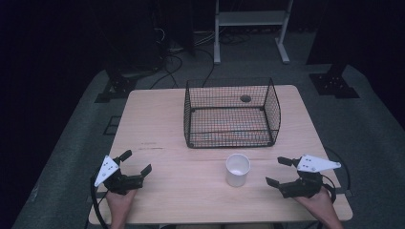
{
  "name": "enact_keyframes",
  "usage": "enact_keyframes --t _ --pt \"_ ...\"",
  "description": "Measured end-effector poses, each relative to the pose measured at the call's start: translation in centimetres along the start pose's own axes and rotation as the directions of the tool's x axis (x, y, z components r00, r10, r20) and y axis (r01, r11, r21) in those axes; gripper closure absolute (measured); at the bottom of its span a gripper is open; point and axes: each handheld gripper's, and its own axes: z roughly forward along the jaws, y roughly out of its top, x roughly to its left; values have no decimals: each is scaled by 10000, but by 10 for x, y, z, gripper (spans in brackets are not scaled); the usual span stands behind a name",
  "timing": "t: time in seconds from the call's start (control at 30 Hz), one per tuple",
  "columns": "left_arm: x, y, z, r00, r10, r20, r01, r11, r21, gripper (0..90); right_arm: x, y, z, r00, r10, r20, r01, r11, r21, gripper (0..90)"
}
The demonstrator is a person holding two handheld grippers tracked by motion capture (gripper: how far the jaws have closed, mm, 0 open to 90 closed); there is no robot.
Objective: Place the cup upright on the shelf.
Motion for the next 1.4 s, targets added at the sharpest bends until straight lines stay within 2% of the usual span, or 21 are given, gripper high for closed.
enact_keyframes --t 0.8,1.4 --pt "0 0 0 10000 10 12 -10 10000 -8 0 17 15 33 9925 -343 -1172 387 9986 356 81" --pt "0 0 0 10000 38 32 -38 10000 -40 0 25 27 54 9869 -542 -1517 650 9956 672 27"
